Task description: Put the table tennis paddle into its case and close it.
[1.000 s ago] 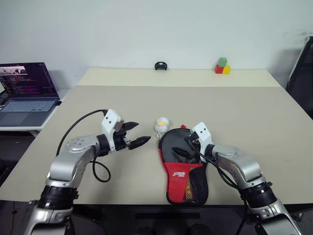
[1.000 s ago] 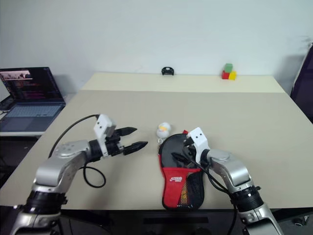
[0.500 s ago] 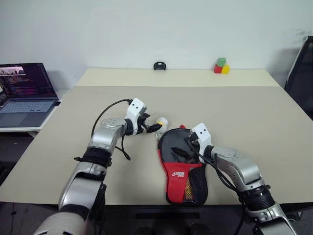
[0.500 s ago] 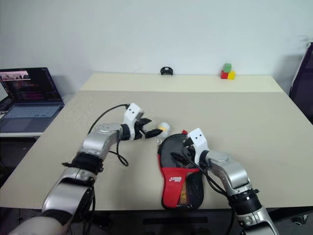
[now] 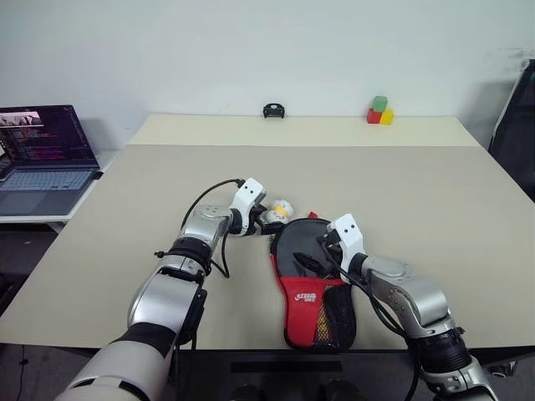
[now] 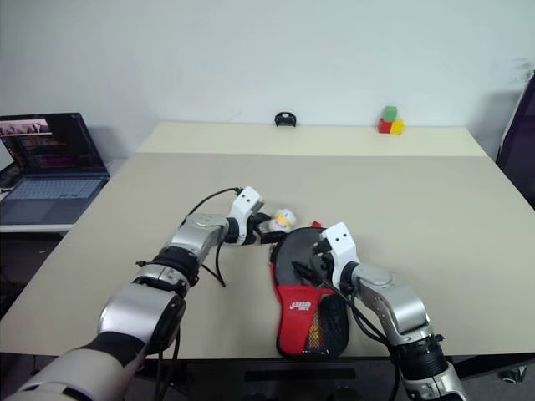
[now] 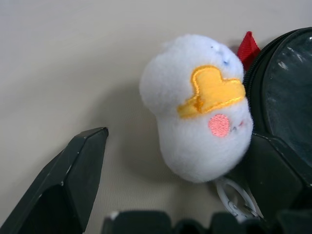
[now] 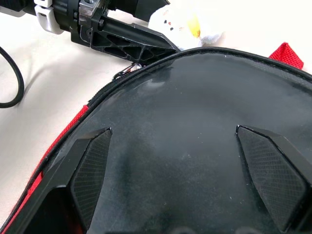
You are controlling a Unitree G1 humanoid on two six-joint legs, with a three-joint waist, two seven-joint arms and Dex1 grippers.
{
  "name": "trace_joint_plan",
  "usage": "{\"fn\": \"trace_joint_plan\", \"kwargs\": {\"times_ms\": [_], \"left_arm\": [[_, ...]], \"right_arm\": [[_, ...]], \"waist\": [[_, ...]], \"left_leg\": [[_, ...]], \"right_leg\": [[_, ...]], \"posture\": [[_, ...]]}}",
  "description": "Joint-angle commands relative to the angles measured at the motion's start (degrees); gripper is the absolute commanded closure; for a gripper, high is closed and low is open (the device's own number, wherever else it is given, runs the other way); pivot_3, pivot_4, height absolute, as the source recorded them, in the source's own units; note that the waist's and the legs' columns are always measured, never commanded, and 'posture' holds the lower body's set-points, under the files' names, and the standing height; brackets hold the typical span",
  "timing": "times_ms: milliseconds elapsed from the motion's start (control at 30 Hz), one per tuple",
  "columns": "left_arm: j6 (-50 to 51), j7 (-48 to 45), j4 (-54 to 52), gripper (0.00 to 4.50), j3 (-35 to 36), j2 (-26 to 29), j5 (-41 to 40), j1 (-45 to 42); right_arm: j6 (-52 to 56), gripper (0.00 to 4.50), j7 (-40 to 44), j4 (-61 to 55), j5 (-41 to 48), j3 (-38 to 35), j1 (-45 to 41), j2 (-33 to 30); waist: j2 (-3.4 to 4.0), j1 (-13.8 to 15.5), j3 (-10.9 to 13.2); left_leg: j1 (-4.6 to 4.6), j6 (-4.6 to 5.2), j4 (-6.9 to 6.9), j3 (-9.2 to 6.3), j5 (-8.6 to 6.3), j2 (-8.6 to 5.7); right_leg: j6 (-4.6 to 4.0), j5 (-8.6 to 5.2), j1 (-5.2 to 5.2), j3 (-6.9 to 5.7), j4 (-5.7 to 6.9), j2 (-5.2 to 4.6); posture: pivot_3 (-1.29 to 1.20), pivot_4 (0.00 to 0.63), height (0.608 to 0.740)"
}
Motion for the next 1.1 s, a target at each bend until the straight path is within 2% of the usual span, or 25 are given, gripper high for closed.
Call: {"fn": "trace_joint_plan", "kwargs": {"times_ms": [33,300,400,700,967,1100], "left_arm": [[-1.6,-0.9,0.5,0.90,1.4,-1.1,0.1,-1.5],[-2.3,-3.9,-1.0,3.76,1.7,-1.1,0.5,-0.4],[-2.4,-4.3,-1.3,4.40,1.7,-0.7,0.8,0.0],[-4.0,-2.7,-0.4,4.42,1.5,-1.6,2.1,-2.1],[-6.4,-1.0,2.6,4.42,0.5,-3.1,5.3,-4.7],[-7.1,0.3,5.7,4.42,-0.3,-4.5,7.6,-6.6]], "right_arm": [[1.0,0.00,-0.3,-1.2,0.4,-0.8,1.2,0.0],[1.7,0.00,0.5,-2.3,-0.7,-0.4,3.2,-3.2],[2.1,0.00,0.9,-2.0,-1.7,1.5,3.9,-4.7],[2.4,0.00,3.0,-1.7,-4.2,7.8,6.1,-6.5],[2.2,0.00,3.9,1.4,-5.7,8.8,6.3,-6.2],[4.3,0.00,3.2,2.2,-4.4,7.0,7.3,-4.4]], "waist": [[0.00,0.0,0.0],[-0.02,0.0,0.0],[-0.08,0.0,-0.1],[-0.55,0.0,-0.4],[-0.73,0.0,-0.6],[-0.84,0.0,-0.9]], "left_leg": [[0.00,0.00,0.00,0.00,0.00,0.00],[0.00,0.01,0.00,0.01,0.00,-0.01],[0.01,0.03,0.02,0.00,-0.01,-0.01],[0.03,0.04,0.05,-0.01,-0.01,0.00],[0.08,0.05,0.14,-0.02,-0.02,0.01],[0.12,0.06,0.28,-0.02,-0.03,0.01]], "right_leg": [[0.00,0.00,0.00,0.00,0.00,0.00],[0.00,0.00,0.00,-0.01,0.01,0.01],[0.00,0.00,0.02,-0.01,0.02,0.01],[0.00,0.00,0.03,-0.01,0.04,0.01],[0.00,0.00,0.10,-0.03,0.11,0.02],[0.00,0.00,0.14,-0.03,0.27,0.03]], "posture": [[0.00,0.150,0.740],[0.00,0.150,0.740],[0.00,0.150,0.740],[0.00,0.150,0.740],[0.00,0.150,0.740],[0.00,0.150,0.740]]}}
